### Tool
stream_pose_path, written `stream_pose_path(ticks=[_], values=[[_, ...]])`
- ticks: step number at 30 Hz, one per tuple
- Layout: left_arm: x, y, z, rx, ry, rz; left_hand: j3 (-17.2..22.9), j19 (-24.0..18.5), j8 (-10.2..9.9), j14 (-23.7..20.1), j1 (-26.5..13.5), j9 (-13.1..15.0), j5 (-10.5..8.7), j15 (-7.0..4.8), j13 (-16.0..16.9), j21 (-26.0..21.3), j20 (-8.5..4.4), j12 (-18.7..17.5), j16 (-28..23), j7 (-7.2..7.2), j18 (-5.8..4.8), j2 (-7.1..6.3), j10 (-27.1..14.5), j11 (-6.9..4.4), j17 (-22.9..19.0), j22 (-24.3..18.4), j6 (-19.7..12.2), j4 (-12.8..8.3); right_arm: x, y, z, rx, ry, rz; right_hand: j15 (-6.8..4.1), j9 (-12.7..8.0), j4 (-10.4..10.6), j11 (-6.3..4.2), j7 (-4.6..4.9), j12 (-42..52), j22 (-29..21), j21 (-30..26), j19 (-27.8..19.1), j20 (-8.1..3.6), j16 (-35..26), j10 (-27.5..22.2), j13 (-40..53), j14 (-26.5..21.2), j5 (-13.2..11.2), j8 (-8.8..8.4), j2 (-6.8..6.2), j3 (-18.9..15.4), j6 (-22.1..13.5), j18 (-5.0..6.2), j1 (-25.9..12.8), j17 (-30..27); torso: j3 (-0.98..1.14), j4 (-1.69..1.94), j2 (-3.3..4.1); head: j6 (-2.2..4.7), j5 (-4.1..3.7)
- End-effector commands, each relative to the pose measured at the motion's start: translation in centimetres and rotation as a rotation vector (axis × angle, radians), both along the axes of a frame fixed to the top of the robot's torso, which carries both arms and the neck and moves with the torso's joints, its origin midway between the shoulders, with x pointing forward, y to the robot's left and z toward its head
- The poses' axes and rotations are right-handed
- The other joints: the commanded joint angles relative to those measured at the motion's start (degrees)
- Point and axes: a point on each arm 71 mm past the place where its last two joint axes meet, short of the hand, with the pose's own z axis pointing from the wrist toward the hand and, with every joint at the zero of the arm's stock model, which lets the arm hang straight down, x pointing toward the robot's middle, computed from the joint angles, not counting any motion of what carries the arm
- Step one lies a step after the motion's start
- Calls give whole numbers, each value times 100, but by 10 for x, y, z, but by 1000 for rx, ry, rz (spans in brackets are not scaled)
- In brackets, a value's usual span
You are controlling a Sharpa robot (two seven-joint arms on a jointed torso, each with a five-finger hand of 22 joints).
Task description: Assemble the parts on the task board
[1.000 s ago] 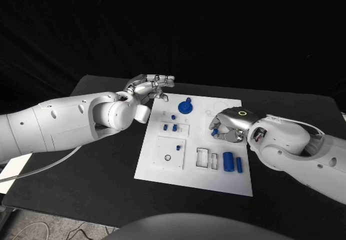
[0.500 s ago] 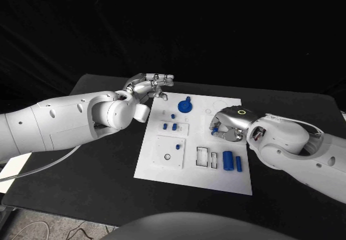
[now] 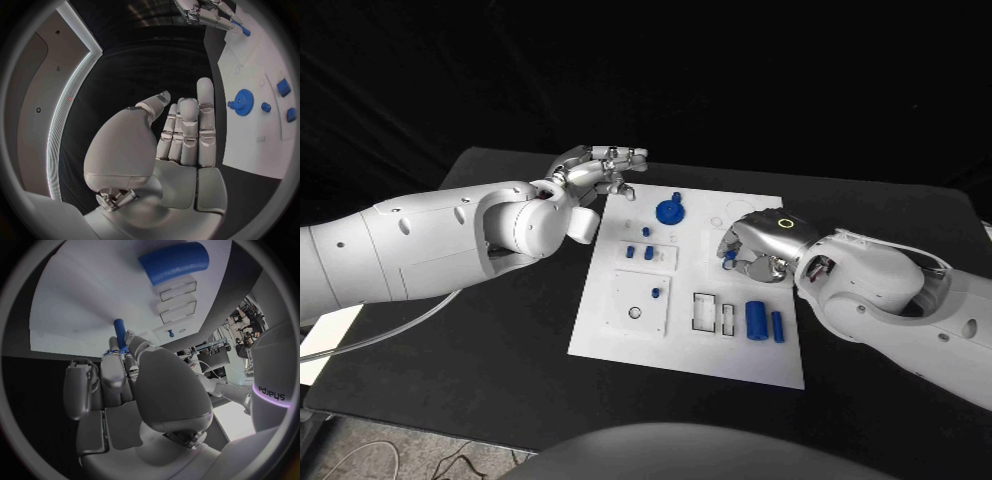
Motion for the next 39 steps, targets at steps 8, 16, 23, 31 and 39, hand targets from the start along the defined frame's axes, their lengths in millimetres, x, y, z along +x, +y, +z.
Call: stream_pose_path(ticks=[8, 16, 23, 31, 39], values=[[-1, -2, 1, -4, -11, -16, -38, -17, 7, -54, 3, -3, 15, 2, 9, -24, 23, 14, -3, 10, 59, 56, -49, -5, -14, -7, -40, 9, -10, -2, 17, 62, -54, 4, -36, 14, -291, -382, 27, -50, 38, 48, 98, -19, 40, 443, -3, 111, 14, 2, -1, 332, 8, -75, 32, 4, -4, -5, -9, 10, -14], [-1, -1, 2, -4, -12, -14, -38, -17, 7, -54, 3, -3, 15, 2, 9, -24, 23, 14, -3, 10, 59, 56, -49, -5, -14, -7, -40, 9, -23, 3, 35, 111, -67, 33, -36, 17, -302, -382, 27, -60, 44, 52, 99, -19, 45, 447, -2, 111, 14, 1, -13, 341, 10, -76, 18, 9, -3, -8, -5, 34, -5], [0, -3, 1, -6, -13, -19, -38, -17, 7, -54, 3, -3, 15, 2, 9, -24, 23, 14, -3, 10, 59, 56, -49, -5, -14, -7, -40, 9, -37, 32, 43, 174, -49, 114, -36, 23, -326, -382, 30, -79, 53, 58, 98, -20, 41, 450, 0, 107, 15, -3, -30, 364, 10, -77, 2, -1, 2, -5, -2, 51, 22], [0, -6, 1, -8, -13, -25, -40, -19, 6, -58, 4, -4, 15, 3, 10, -26, 25, 21, -1, 12, 59, 59, -61, -3, -16, -8, -50, 7, -48, 68, 29, 212, 11, 190, -34, 30, -367, -374, 41, -109, 58, 63, 95, -22, 38, 450, 2, 103, 15, -15, -33, 412, 1, -77, -9, -10, 3, 13, 7, 19, 129], [1, -6, 1, -8, -13, -25, -40, -19, 6, -58, 4, -4, 15, 3, 10, -26, 25, 21, -1, 12, 59, 59, -61, -3, -16, -8, -50, 7, -55, 90, 7, 217, 71, 232, -31, 33, -385, -369, 48, -123, 58, 64, 93, -21, 38, 450, 4, 101, 15, -20, -36, 433, -3, -76, -19, -13, -3, -3, 7, -58, 245]])
